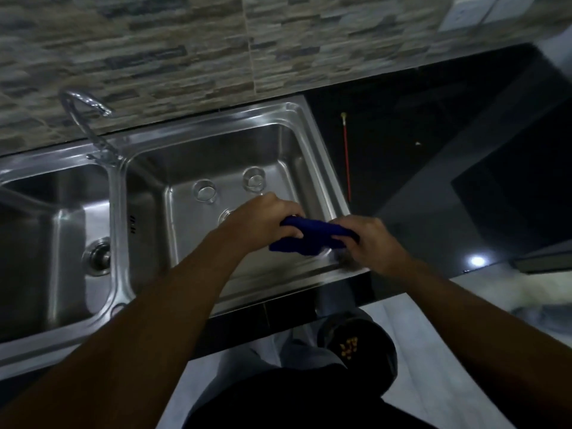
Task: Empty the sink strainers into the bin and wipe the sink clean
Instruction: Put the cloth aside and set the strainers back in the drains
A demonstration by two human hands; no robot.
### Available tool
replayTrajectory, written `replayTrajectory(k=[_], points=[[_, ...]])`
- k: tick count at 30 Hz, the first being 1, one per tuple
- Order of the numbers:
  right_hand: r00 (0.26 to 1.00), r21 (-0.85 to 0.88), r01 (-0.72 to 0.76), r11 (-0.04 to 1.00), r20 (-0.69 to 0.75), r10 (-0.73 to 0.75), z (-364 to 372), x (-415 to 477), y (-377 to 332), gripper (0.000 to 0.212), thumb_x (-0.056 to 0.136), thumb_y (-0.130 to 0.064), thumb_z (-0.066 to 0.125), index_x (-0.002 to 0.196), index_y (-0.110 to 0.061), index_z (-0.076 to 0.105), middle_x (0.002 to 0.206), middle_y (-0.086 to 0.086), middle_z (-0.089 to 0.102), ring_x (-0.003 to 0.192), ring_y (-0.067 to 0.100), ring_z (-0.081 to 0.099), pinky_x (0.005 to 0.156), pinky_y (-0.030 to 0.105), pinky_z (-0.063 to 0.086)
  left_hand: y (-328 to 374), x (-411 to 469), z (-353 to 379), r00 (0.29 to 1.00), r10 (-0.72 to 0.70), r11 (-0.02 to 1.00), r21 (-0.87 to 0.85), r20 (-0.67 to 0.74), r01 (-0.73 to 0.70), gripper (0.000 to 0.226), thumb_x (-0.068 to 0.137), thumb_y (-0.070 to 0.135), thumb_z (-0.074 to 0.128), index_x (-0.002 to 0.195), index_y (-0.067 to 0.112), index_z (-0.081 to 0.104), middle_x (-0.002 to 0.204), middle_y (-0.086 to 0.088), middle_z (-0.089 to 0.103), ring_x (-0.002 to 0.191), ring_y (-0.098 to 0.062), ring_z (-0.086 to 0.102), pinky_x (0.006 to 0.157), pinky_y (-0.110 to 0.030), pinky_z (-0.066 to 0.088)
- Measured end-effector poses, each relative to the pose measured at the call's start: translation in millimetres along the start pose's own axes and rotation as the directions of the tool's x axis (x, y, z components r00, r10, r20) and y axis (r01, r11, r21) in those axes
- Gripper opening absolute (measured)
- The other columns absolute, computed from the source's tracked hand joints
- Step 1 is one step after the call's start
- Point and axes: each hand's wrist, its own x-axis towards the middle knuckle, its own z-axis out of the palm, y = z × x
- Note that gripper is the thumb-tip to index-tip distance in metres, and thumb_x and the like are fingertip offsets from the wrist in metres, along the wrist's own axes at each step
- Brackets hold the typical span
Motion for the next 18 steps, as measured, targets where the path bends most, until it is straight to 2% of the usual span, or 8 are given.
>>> replayTrajectory(k=[2,5,8,9,11,13,15,18], points=[[0.999,-0.065,0.000,0.998,-0.054,-0.004,-26.5,-9.5,14.2,0.036,0.086,0.001,0.065,0.119,-0.015,0.068,0.109,0.002,0.071,0.099,0.012,0.068,0.091,0.033,0.056,19.5,14.4,7.6,0.999,-0.029,0.999,0.039,-0.035,0.031,0.015,0.091,0.035,0.069,0.102,0.025,0.071,0.086,0.005,0.070,0.080,-0.009,0.059,0.077,-0.034,0.052],[0.967,-0.183,-0.009,0.983,-0.251,-0.038,-60.4,-19.4,37.4,0.041,0.080,0.008,0.068,0.116,-0.011,0.070,0.114,0.007,0.071,0.107,0.021,0.066,0.100,0.041,0.051,56.8,41.6,23.0,0.976,-0.099,0.993,0.048,-0.192,0.110,0.013,0.091,0.034,0.066,0.100,0.025,0.068,0.077,0.006,0.059,0.075,-0.016,0.059,0.068,-0.032,0.047],[0.921,-0.223,-0.071,0.972,-0.389,-0.022,-81.3,-38.3,70.4,0.046,0.074,0.012,0.067,0.116,-0.006,0.071,0.122,0.013,0.067,0.113,0.029,0.063,0.104,0.037,0.047,93.2,68.5,45.4,0.957,-0.104,0.994,-0.009,-0.269,0.105,0.021,0.092,0.033,0.066,0.108,0.020,0.064,0.088,-0.001,0.065,0.080,-0.021,0.062,0.071,-0.032,0.047],[0.933,-0.230,-0.109,0.967,-0.358,0.020,-84.3,-46.9,81.2,0.047,0.075,0.011,0.069,0.118,-0.007,0.071,0.126,0.014,0.065,0.117,0.030,0.061,0.106,0.038,0.045,100.5,73.7,54.6,0.968,-0.092,0.996,-0.042,-0.233,0.085,0.027,0.091,0.033,0.067,0.114,0.018,0.063,0.097,-0.005,0.068,0.087,-0.024,0.065,0.075,-0.035,0.051],[0.970,-0.256,-0.194,0.947,-0.194,0.147,-82.0,-65.7,97.9,0.054,0.073,0.005,0.075,0.124,-0.011,0.066,0.135,0.016,0.060,0.127,0.034,0.055,0.110,0.047,0.040,106.7,77.3,75.4,0.996,-0.075,0.993,-0.100,-0.056,0.069,0.038,0.091,0.037,0.068,0.123,0.017,0.060,0.114,-0.010,0.066,0.102,-0.027,0.064,0.086,-0.038,0.052],[0.964,-0.276,-0.268,0.923,-0.070,0.258,-69.2,-84.7,104.3,0.066,0.070,-0.007,0.077,0.133,-0.011,0.059,0.143,0.016,0.053,0.136,0.035,0.046,0.115,0.054,0.031,106.1,75.1,97.7,0.990,-0.085,0.988,-0.116,0.114,0.099,0.044,0.094,0.044,0.064,0.129,0.017,0.060,0.124,-0.012,0.062,0.109,-0.028,0.061,0.089,-0.037,0.049],[0.947,-0.180,-0.320,0.930,-0.072,0.312,-51.9,-96.8,100.1,0.074,0.073,-0.025,0.067,0.144,-0.016,0.046,0.151,0.010,0.044,0.142,0.026,0.038,0.119,0.050,0.026,102.0,73.9,115.0,0.991,-0.115,0.986,-0.113,0.062,0.121,0.041,0.100,0.040,0.056,0.133,0.016,0.060,0.128,-0.011,0.063,0.115,-0.027,0.059,0.094,-0.037,0.047],[0.908,-0.084,-0.410,0.908,-0.134,0.398,-19.6,-86.0,88.4,0.072,0.087,-0.040,0.050,0.153,-0.019,0.029,0.161,0.004,0.027,0.150,0.021,0.022,0.122,0.043,0.017,94.8,78.2,129.5,0.984,-0.056,0.998,0.007,-0.167,0.058,0.042,0.102,0.031,0.051,0.139,0.012,0.054,0.133,-0.010,0.058,0.123,-0.026,0.053,0.109,-0.037,0.038]])
